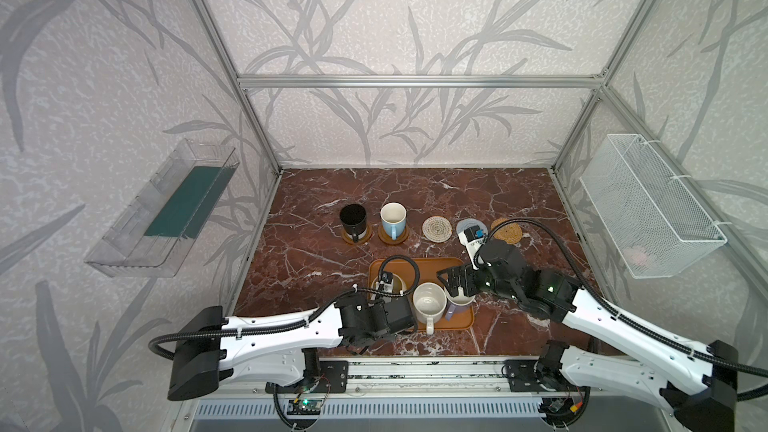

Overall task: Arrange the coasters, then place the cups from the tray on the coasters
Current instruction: 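Carry the beige mug toward the multicolour coaster with the left gripper while the right hovers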

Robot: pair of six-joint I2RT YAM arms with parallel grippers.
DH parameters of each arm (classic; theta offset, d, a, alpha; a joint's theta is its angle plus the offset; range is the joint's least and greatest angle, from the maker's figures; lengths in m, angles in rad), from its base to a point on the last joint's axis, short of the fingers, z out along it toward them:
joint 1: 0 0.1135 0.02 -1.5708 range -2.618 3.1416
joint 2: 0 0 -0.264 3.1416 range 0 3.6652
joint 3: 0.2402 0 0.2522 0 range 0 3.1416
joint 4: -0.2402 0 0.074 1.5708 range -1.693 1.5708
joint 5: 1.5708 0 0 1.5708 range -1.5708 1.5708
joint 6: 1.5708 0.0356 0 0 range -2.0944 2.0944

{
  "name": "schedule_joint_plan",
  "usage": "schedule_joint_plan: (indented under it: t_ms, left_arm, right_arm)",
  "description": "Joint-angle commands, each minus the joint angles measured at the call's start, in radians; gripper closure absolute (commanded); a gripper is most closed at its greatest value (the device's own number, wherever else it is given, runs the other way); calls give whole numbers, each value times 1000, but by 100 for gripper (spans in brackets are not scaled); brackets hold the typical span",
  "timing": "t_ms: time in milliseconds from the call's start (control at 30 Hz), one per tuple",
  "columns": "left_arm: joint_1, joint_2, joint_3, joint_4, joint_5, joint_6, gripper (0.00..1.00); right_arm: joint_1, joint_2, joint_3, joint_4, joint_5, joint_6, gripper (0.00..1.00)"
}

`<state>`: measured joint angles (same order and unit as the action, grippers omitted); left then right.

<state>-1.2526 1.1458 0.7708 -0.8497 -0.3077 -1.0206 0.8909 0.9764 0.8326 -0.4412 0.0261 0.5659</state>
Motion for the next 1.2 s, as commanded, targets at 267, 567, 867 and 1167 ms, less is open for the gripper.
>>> schedule_joint_plan:
  t_ms: [267,567,867,1167]
  left_arm:
    - [43,-29,160,-64,-126,76,100]
    - [135,39,295,-50,-102,200,100]
    - [202,222,507,34,-66,316,100]
    - [288,444,693,108,-64,354,100]
  right_arm:
    - [3,-52,-3,24,0,-25,1]
    - [-32,-90,-3,10,3,-58,0]
    - [-183,-92,25,14,-64,-113,1]
    - [-373,-99,27,-17,-127,-87,1]
